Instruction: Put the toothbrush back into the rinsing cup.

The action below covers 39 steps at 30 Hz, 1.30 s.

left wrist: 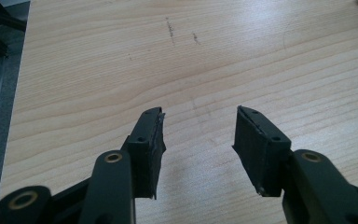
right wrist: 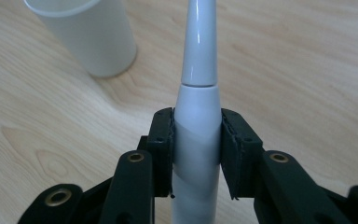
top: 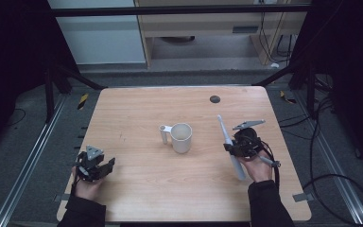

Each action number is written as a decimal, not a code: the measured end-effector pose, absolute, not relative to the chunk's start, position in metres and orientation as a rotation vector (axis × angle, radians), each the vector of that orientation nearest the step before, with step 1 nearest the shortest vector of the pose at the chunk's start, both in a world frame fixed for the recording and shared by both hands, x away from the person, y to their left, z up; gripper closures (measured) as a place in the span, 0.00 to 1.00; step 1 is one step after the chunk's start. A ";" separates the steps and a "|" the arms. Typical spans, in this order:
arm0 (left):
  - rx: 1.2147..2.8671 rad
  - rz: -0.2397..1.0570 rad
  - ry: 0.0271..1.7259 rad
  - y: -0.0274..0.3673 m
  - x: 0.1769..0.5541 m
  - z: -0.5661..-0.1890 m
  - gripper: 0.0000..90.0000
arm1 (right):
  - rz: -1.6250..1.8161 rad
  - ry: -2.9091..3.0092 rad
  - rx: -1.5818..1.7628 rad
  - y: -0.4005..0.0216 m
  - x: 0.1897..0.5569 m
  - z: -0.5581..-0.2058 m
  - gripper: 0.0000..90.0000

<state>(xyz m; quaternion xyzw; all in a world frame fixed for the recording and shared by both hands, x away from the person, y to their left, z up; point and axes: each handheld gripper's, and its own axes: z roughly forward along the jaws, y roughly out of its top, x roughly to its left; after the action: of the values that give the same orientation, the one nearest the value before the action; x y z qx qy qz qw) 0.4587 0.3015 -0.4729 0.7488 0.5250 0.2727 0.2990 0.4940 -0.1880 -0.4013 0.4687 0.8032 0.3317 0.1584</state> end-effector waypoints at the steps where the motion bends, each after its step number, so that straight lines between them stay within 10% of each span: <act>1: 1.988 0.725 1.394 0.301 0.459 -0.473 0.57 | 0.970 2.282 1.334 -0.189 0.493 -0.400 0.75; 39: 1.975 0.733 1.390 0.302 0.458 -0.472 0.57 | 1.511 1.740 1.211 -0.161 0.498 -0.365 0.75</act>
<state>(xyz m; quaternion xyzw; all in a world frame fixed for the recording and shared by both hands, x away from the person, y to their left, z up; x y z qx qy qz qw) 0.4585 0.3019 -0.4723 0.7456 0.5246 0.2766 0.3040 0.4985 -0.1606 -0.3651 0.4486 0.6442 0.5595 0.2659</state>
